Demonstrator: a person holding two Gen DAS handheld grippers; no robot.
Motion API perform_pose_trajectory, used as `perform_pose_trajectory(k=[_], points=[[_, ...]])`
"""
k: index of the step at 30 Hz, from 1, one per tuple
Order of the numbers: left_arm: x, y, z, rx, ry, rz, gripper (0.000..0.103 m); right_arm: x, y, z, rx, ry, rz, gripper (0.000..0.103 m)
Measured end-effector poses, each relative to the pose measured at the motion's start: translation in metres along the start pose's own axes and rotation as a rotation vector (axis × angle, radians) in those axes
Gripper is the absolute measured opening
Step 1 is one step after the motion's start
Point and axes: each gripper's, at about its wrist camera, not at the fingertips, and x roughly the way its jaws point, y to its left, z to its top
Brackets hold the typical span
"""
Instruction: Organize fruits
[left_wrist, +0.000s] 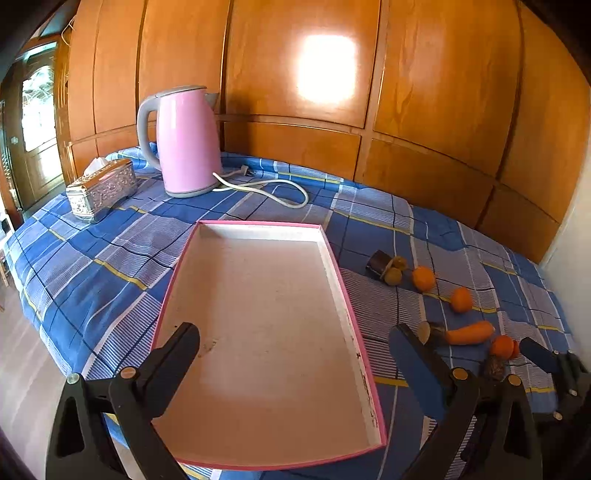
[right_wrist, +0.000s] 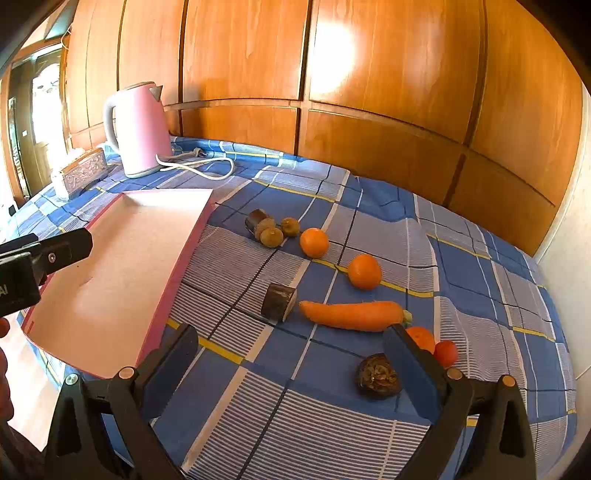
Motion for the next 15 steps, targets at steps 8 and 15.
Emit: perform_pose_trajectory(k=[8,15], points=[[0.0008,-0.0039,0.0006,0.012,0.025,-0.039,0.103,-0.0024,0.0015,-0.0005,-0.015,-0.012,-0.007,0.101],[-0.0016,-0.0062,0.0001,0.02,0.023,-0.053,0.103,-0.0035,-0.0001,-0.0003,-0.008,-0.011,-0.008,0.101]])
